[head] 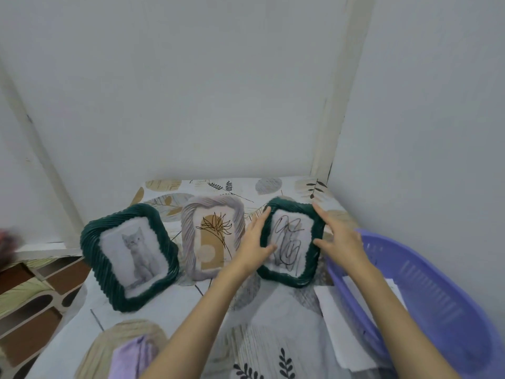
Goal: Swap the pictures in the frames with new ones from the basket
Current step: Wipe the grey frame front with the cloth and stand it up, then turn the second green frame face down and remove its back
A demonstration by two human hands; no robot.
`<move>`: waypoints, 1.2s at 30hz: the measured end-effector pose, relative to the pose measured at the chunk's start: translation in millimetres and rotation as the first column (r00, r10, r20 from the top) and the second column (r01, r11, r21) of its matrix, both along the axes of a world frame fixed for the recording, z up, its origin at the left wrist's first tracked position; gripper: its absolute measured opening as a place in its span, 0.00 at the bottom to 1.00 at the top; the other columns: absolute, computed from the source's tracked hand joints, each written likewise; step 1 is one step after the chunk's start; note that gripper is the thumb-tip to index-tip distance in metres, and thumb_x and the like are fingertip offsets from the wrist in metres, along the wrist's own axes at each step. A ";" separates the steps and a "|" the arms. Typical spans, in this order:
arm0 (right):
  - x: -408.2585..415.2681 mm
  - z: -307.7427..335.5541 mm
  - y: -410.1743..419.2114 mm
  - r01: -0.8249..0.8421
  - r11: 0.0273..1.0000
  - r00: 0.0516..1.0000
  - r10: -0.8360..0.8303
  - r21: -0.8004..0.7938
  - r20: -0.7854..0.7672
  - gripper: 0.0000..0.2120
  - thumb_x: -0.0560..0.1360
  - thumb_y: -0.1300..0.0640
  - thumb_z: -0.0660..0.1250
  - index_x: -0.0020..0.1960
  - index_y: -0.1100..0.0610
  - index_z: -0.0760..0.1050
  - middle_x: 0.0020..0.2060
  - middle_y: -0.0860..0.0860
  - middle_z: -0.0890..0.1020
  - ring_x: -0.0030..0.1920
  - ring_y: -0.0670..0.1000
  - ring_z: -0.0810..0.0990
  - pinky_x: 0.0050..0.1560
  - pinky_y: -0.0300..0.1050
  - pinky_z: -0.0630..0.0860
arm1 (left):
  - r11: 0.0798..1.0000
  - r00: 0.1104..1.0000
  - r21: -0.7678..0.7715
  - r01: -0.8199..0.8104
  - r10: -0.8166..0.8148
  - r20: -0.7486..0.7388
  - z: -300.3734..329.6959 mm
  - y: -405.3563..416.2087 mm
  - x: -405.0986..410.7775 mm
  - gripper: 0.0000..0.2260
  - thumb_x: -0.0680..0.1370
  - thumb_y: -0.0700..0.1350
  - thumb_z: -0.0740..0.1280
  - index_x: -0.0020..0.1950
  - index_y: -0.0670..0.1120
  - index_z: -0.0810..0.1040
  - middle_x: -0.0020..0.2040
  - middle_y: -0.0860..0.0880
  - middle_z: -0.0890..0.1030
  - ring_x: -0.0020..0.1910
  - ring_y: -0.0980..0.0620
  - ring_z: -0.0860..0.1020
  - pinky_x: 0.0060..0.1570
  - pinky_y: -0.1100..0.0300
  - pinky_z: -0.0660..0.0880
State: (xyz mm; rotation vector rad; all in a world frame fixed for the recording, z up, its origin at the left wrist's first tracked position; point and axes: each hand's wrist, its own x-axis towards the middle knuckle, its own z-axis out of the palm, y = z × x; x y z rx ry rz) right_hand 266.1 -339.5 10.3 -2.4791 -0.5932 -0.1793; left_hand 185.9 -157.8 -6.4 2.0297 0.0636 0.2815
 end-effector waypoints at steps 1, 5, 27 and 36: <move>-2.8 -0.2 -1.7 -0.037 0.994 0.998 0.041 0.100 -0.039 0.41 0.71 0.63 0.69 0.68 0.30 0.53 0.57 0.57 0.76 0.47 0.56 0.76 0.54 0.55 0.75 | 0.998 0.999 -0.060 0.016 -0.019 -0.042 0.2 -2.9 0.9 0.36 0.74 0.35 0.66 0.75 0.53 0.52 0.73 0.53 0.60 0.71 0.54 0.60 0.66 0.61 0.64; -12.8 3.7 -5.9 -0.065 0.949 0.992 0.094 0.309 -0.079 0.39 0.71 0.71 0.65 0.67 0.33 0.61 0.54 0.61 0.76 0.38 0.52 0.73 0.48 0.46 0.78 | 0.990 0.996 -0.107 -0.088 0.085 -0.029 1.4 -1.4 -8.7 0.35 0.73 0.33 0.67 0.74 0.54 0.57 0.66 0.46 0.68 0.62 0.49 0.72 0.60 0.53 0.74; -162.8 40.7 16.3 -0.231 0.887 0.948 0.298 0.401 -0.114 0.01 0.73 0.54 0.65 0.42 0.50 0.73 0.33 0.51 0.76 0.32 0.53 0.76 0.33 0.48 0.77 | 0.949 0.926 -0.269 -0.163 0.241 0.290 17.2 -27.2 -172.5 0.03 0.73 0.41 0.69 0.46 0.45 0.78 0.42 0.49 0.82 0.41 0.52 0.81 0.40 0.60 0.79; -159.0 46.7 1.6 -0.186 0.712 0.854 0.458 0.678 -0.247 0.15 0.76 0.66 0.61 0.59 0.52 0.72 0.27 0.47 0.77 0.30 0.46 0.74 0.33 0.36 0.71 | 0.952 0.985 -0.266 -0.152 0.167 0.037 18.8 -13.1 -175.6 0.30 0.74 0.47 0.69 0.72 0.55 0.59 0.61 0.54 0.71 0.59 0.56 0.72 0.54 0.63 0.72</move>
